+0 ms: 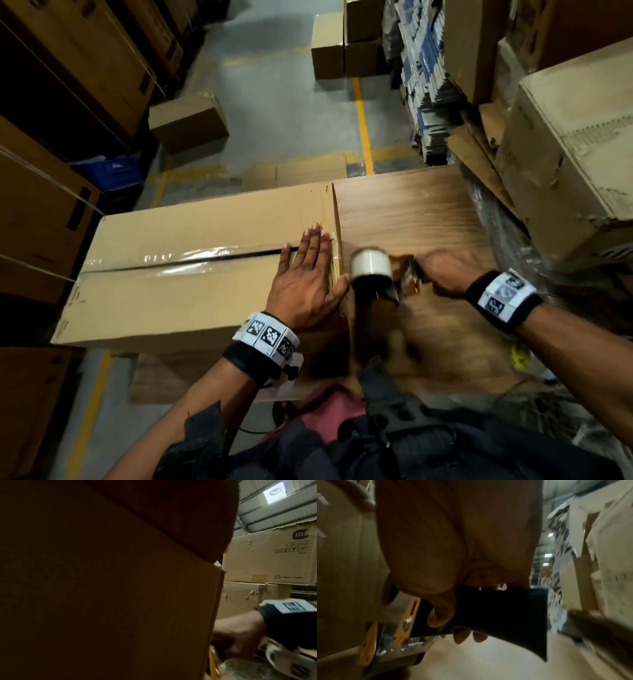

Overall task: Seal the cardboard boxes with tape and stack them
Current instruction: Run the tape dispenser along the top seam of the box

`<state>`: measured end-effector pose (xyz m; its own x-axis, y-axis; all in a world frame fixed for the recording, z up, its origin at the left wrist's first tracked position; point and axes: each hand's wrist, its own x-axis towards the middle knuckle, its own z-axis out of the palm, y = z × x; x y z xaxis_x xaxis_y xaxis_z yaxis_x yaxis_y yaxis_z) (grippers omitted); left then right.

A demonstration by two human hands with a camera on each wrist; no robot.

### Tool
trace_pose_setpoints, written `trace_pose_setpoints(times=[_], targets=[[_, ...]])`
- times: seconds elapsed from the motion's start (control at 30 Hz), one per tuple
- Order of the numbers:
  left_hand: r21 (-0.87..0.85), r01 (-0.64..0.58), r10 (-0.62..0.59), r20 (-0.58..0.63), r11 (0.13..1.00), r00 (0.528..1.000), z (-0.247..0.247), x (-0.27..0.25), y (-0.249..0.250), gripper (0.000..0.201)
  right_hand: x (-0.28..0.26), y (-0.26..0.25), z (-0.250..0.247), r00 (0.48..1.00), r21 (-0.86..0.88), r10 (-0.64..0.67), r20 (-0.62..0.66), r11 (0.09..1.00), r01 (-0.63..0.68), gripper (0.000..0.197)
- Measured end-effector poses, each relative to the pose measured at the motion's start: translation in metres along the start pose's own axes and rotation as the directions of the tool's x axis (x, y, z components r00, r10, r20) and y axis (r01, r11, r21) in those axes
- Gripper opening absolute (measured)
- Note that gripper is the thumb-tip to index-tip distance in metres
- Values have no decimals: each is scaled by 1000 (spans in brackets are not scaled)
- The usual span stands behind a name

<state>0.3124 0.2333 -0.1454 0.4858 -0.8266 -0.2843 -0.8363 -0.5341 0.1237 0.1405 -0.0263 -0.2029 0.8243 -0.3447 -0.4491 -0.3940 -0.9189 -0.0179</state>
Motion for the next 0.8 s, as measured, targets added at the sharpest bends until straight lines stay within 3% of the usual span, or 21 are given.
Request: trace_pose_setpoints(times=[0.03, 0.1, 0.23, 0.4, 0.5, 0.57, 0.63, 0.73, 0.8], targets=[[7, 0, 0, -7, 1000, 1000, 0, 1, -1, 94, -4, 3, 16, 999, 30, -2, 44, 1000, 1, 31], [3, 2, -2, -5, 1000, 1000, -2, 2, -1, 93, -14, 9, 42, 997, 255, 16, 78, 966, -35, 27], [6, -14, 14, 4, 1000, 1000, -2, 1, -2, 91, -23, 7, 59, 995, 680, 96, -1, 730, -69, 14], [16, -12, 12, -7, 1000, 1000, -4, 0, 1, 90, -10, -3, 75, 928, 883, 359, 104, 395, -252, 25], [16, -5, 5, -5, 1000, 1000, -5, 0, 2, 91, -4, -14, 83, 904, 938, 390, 174, 215, -273, 29], [12, -5, 5, -3, 1000, 1000, -6, -1, 2, 92, 2, -17, 89, 895, 942, 384, 229, 144, -303, 26], [8, -7, 7, -3, 1000, 1000, -6, -2, 3, 94, 6, -20, 90, 892, 918, 375, 251, 202, -342, 26], [-6, -6, 6, 4, 1000, 1000, -6, -2, 3, 100, 2, -24, 76, 884, 735, 428, 190, 535, -417, 36], [-8, -9, 9, 9, 1000, 1000, -7, -2, 3, 105, -7, -31, 61, 837, 571, 540, 92, 660, -488, 41]])
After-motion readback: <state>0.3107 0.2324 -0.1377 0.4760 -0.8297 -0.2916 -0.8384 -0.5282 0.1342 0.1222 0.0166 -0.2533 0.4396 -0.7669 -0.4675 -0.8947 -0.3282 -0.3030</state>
